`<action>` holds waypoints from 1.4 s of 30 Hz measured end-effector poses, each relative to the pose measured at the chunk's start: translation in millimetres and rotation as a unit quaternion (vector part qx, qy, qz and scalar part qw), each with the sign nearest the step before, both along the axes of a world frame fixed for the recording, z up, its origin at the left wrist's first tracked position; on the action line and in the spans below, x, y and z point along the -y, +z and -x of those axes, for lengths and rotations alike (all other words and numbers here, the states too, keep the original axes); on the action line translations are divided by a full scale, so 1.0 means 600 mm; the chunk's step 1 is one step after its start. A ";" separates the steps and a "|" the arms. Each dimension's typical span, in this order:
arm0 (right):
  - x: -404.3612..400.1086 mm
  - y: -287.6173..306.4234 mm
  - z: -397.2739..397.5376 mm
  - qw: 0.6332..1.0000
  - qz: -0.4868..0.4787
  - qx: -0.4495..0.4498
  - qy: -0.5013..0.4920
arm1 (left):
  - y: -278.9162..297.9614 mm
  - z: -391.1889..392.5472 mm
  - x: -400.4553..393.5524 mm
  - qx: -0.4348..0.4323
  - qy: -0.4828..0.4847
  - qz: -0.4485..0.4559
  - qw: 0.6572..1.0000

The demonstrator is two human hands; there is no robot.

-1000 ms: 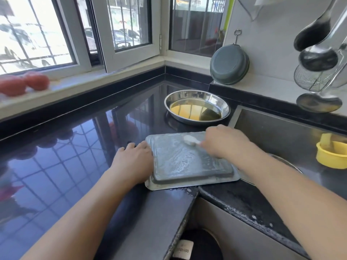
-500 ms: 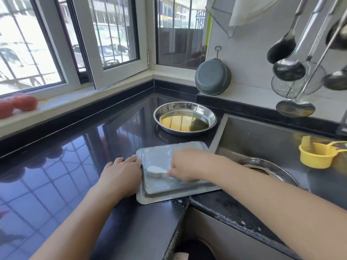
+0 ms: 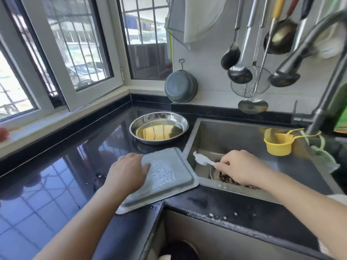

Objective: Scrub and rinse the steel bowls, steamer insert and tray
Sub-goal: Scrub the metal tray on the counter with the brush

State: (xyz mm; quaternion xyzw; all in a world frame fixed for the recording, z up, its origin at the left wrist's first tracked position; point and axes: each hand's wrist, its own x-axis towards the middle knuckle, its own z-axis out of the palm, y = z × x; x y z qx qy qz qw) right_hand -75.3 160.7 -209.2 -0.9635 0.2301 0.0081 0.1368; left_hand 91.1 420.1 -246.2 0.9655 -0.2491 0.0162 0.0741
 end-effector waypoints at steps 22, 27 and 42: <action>-0.091 -0.058 0.061 0.978 0.054 -0.042 0.198 | -0.054 0.027 0.037 -0.026 -0.183 0.085 0.979; -0.045 -0.044 0.013 0.990 0.045 -0.046 0.127 | -0.053 0.029 0.035 -0.026 -0.179 0.086 0.980; -0.076 -0.056 -0.048 0.993 0.070 -0.083 0.046 | -0.070 0.020 0.053 -0.009 -0.135 0.050 0.990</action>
